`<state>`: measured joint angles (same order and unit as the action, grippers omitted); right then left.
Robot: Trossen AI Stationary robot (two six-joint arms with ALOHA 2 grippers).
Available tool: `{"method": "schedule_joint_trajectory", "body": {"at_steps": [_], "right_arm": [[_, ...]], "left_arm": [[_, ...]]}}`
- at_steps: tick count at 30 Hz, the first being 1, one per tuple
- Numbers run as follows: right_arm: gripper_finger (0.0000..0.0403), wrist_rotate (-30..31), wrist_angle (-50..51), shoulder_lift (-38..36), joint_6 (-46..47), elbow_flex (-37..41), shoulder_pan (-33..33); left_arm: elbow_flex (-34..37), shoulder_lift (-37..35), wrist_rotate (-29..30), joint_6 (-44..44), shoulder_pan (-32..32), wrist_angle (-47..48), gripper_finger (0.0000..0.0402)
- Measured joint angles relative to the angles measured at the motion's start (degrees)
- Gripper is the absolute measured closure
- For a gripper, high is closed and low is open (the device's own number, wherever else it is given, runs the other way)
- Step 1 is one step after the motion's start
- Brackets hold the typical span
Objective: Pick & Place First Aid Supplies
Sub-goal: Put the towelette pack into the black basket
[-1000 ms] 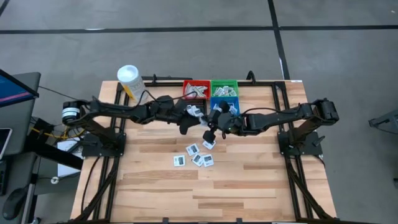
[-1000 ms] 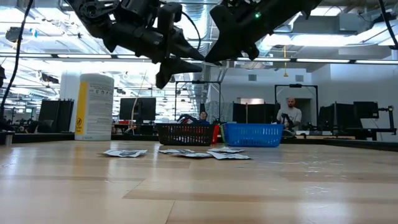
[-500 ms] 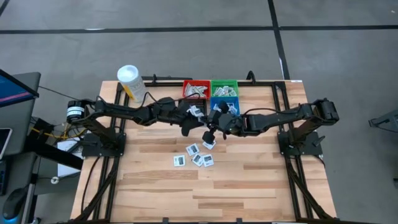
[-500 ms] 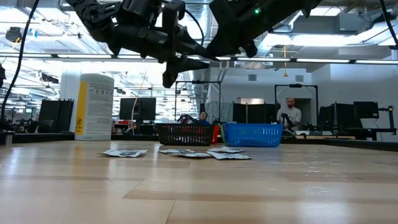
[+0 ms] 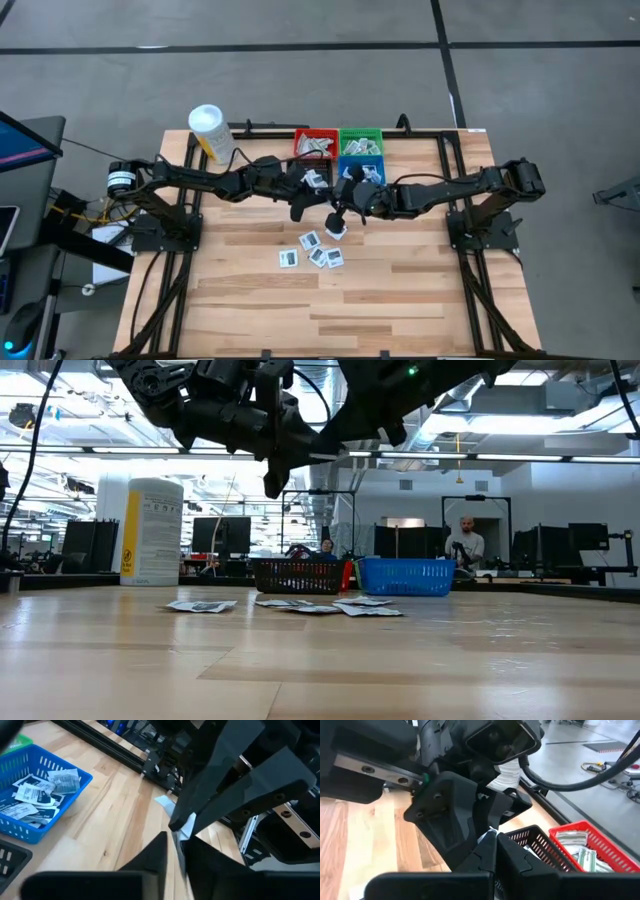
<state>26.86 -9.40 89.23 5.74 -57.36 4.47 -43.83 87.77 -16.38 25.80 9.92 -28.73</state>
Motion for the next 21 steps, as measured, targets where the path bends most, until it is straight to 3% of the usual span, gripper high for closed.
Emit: {"method": "schedule_joint_trajectory", "body": {"at_steps": [4,10,21], "right_arm": [[0.0403,0.0,-0.24,0.0,-1.24,0.0,-0.01],[0.0392,0.03,-0.4,0.0,-1.02,-0.02,-0.04],[0.0272,1.69,2.67,0.02,-0.75,-0.07,-0.57]], "left_arm": [[0.0,0.0,-0.09,-0.23,0.18,0.04,0.0388],[0.0,0.0,-0.15,-0.49,1.0,0.07,0.0388],[0.0,0.02,0.06,-2.54,2.05,1.29,0.0388]]}}
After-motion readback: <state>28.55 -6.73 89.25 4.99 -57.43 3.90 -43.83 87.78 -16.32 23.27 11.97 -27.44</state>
